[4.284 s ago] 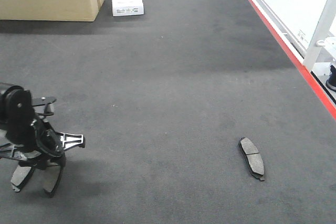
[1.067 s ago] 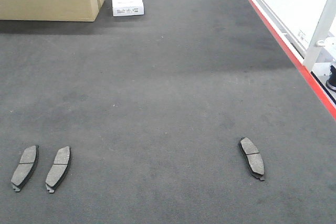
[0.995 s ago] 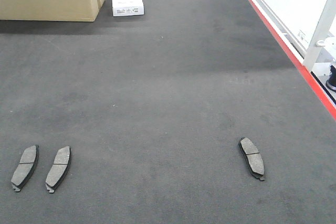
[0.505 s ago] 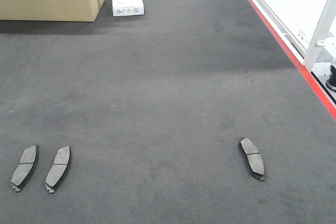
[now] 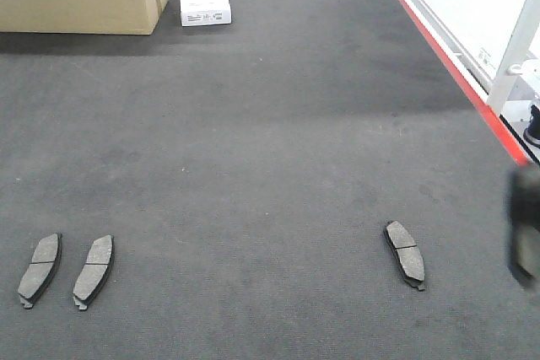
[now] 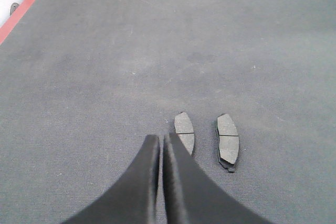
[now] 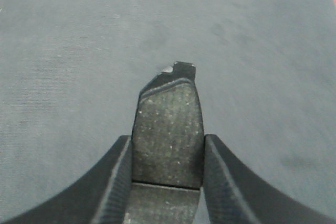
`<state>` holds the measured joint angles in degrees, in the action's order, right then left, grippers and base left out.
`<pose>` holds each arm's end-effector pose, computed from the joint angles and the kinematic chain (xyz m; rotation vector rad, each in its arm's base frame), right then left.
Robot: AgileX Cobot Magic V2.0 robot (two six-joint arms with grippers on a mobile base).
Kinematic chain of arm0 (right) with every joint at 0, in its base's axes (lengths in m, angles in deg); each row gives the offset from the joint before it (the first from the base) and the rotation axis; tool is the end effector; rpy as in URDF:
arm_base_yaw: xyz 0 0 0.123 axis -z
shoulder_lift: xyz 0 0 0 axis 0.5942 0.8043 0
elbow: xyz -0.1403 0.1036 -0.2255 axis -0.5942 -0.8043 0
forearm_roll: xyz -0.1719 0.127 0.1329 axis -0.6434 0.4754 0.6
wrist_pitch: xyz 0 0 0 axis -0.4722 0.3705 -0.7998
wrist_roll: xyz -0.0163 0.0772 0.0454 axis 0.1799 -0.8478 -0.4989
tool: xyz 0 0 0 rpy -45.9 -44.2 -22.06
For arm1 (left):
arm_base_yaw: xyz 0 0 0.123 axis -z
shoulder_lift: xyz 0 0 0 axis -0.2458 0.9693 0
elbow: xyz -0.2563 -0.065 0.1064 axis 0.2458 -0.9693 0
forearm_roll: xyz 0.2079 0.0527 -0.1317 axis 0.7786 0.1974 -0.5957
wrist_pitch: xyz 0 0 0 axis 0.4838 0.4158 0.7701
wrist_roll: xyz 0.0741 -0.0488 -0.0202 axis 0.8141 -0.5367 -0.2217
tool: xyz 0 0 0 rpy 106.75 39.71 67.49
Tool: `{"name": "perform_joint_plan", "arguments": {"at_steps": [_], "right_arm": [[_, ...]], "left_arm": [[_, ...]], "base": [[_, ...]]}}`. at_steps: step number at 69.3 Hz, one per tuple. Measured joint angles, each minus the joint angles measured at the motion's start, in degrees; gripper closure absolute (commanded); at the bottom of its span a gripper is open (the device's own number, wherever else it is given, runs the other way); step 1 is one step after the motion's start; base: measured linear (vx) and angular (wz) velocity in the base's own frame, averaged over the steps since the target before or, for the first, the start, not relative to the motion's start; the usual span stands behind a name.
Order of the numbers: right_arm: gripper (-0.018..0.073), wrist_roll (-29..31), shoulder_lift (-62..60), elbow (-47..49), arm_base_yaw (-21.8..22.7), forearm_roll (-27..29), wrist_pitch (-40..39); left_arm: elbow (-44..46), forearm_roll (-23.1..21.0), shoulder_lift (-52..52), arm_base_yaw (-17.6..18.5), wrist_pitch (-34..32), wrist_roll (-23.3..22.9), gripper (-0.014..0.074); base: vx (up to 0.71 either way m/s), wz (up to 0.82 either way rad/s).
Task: Move and align brake pads A on conveyor
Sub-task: 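Lower the right gripper's brake pad beside the lone pad on the belt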
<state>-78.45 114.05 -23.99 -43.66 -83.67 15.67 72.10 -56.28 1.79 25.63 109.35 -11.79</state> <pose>0.1742 0.0286 0.3534 -0.0675 2.3708 0.1932 0.0188 0.0201 0.3569 -0.0746 2.0035 0.0666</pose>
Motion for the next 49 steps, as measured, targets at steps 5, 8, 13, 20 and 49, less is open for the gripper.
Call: {"name": "perform_joint_plan", "arguments": {"at_steps": [5, 8, 13, 20, 49], "right_arm": [[0.0563, 0.19, 4.98, 3.24, -2.33, -0.40, -0.12], [0.0563, 0.24, 8.08, 5.26, -3.97, -0.70, -0.23], [0.0563, 0.29, 14.08, 8.96, -6.05, -1.14, -0.11], [0.0563, 0.36, 22.49, 13.73, -8.46, -1.64, 0.75], [0.0563, -0.02, 48.28, 25.43, -12.56, -1.75, 5.64]], "left_arm": [[0.00, 0.00, 0.00, 0.00, 0.00, 0.05, 0.0602], [0.00, 0.00, 0.00, 0.00, 0.00, 0.05, 0.0602], [0.00, 0.00, 0.00, 0.00, 0.00, 0.05, 0.0602], [0.00, 0.00, 0.00, 0.00, 0.00, 0.05, 0.0602], [0.00, 0.00, 0.00, 0.00, 0.04, 0.05, 0.0603]], "base": [[0.00, 0.00], [0.00, 0.00], [0.00, 0.00], [0.00, 0.00], [0.00, 0.00]]}}
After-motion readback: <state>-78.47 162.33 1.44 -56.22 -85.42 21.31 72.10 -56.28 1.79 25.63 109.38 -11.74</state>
